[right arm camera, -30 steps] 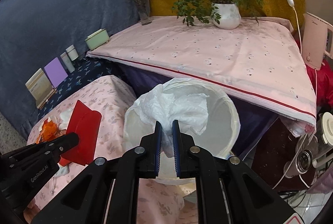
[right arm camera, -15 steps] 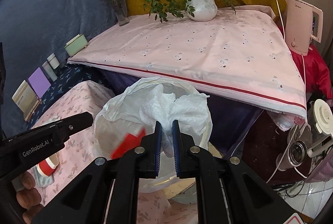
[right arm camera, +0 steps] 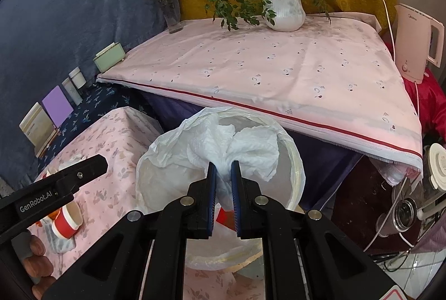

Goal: Collect trash
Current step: 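Open both tools over the bin, dropping envelope and tissue inside, then move both tools back to the table toward the red-and-white cup and grey pouch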

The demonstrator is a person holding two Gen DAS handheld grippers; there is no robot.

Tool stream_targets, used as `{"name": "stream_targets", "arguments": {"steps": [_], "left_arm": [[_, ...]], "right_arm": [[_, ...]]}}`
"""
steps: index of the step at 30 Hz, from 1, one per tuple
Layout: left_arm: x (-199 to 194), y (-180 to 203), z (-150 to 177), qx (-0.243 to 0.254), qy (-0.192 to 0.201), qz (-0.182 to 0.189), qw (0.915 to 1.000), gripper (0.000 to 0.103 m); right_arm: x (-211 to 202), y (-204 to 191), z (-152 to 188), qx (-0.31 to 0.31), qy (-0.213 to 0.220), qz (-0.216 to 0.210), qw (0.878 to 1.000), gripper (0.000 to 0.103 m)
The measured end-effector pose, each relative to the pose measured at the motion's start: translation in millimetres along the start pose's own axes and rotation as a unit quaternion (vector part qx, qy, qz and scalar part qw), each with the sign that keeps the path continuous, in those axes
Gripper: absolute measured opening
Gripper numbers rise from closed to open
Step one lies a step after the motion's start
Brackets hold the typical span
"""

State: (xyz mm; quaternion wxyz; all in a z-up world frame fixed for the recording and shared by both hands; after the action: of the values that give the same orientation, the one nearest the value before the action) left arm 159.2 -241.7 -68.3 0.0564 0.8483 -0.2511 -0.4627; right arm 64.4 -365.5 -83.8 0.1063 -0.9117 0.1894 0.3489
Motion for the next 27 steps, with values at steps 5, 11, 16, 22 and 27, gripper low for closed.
{"name": "stream_targets", "arguments": {"steps": [5,11,16,22,27], "left_arm": [[-8.1,-15.4,-4.5,-0.005,0.019,-0.019,0.9996,0.057],[-20.1,-37.4,-8.4,-0.018,0.038,-0.042,0.9982,0.062],[-31.0,-58.3,-7.4,-0.038,0.05,-0.059,0.9962,0.069],[-49.6,-87.4,-3.7,-0.059,0.063,-0.078,0.9932,0.069],[-67.7,-114.0,0.2,-0.081,0.074,-0.092,0.9897,0.069]], "right_arm": [[5.6,-9.1,-9.2,-0.005,0.008,-0.006,1.0,0.026],[-4.0,-23.2,-23.6,-0.017,0.028,-0.007,0.999,0.045],[-12.8,-44.8,-23.0,-0.033,0.029,-0.02,0.999,0.048],[-23.0,-74.0,-21.2,-0.052,0.032,-0.037,0.997,0.053],[-31.7,-102.0,-21.6,-0.071,0.036,-0.053,0.995,0.056]]}}
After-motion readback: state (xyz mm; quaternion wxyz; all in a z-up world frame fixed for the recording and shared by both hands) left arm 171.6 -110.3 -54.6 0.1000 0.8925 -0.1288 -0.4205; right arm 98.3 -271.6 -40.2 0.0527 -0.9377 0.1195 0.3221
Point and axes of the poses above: each gripper's, at about its wrist camera, not at the fingertips, and x roughly the way its jaws point, y to its right, z to its underside, the point moved 10 cm from there along x, roughly the way its jaws point, and after that the axes turned 14 degrees about -x, right-handed, at the moved point
